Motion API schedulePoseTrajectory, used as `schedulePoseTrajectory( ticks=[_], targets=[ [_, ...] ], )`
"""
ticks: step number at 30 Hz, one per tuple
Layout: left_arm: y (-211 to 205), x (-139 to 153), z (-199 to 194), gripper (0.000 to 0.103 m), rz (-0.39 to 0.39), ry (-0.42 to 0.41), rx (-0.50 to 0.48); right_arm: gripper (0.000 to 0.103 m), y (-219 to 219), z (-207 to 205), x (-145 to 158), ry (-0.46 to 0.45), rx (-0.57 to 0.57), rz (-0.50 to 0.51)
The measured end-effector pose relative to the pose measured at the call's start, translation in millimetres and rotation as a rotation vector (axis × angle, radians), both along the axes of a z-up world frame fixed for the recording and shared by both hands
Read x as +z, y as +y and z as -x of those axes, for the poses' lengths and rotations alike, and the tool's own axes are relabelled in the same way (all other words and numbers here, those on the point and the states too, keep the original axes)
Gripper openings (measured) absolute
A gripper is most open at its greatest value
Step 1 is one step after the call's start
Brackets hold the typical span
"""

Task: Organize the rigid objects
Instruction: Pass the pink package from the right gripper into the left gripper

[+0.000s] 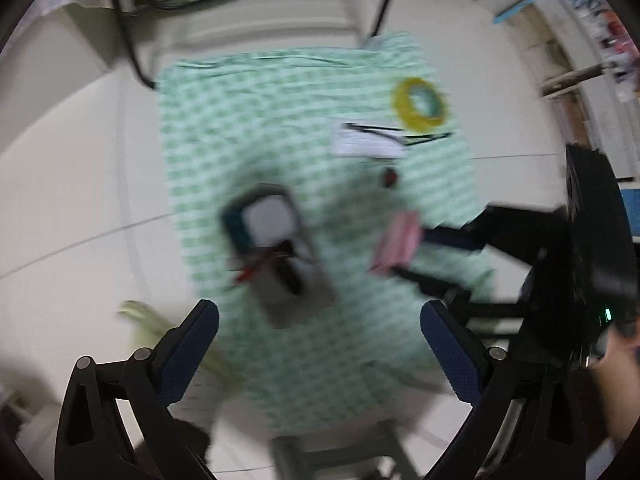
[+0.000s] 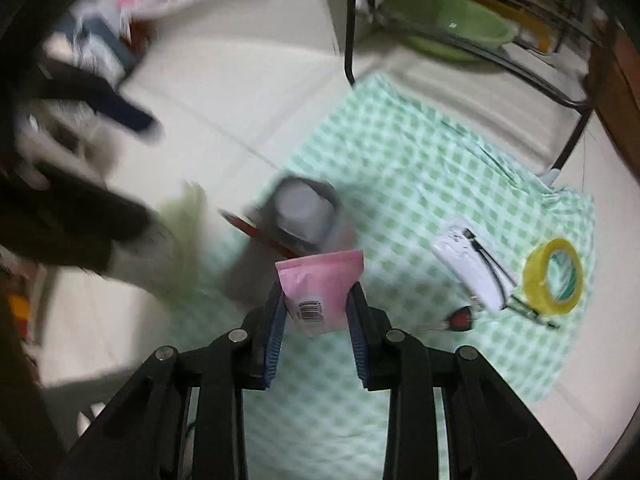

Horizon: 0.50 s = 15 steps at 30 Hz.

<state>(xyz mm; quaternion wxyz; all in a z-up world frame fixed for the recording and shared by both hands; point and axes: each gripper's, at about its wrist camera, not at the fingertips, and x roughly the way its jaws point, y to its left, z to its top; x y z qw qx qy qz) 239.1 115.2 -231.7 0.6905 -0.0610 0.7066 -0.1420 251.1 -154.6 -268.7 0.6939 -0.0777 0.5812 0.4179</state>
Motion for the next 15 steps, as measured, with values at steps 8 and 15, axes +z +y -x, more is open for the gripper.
schedulePoseTrajectory(
  ticks=[8,15],
  targets=[
    [3.3,-5.1,3.8,0.063,0.126,0.024,0.022,0.032,-7.6,29.5,36.0,-0.002,-0.135,-0.174],
    [12.1,-8.7,1.6,0.009,0.164,0.009,0.002,0.032,-8.9,41.6,40.6,-0.02,-0.209,-0.208]
  ],
)
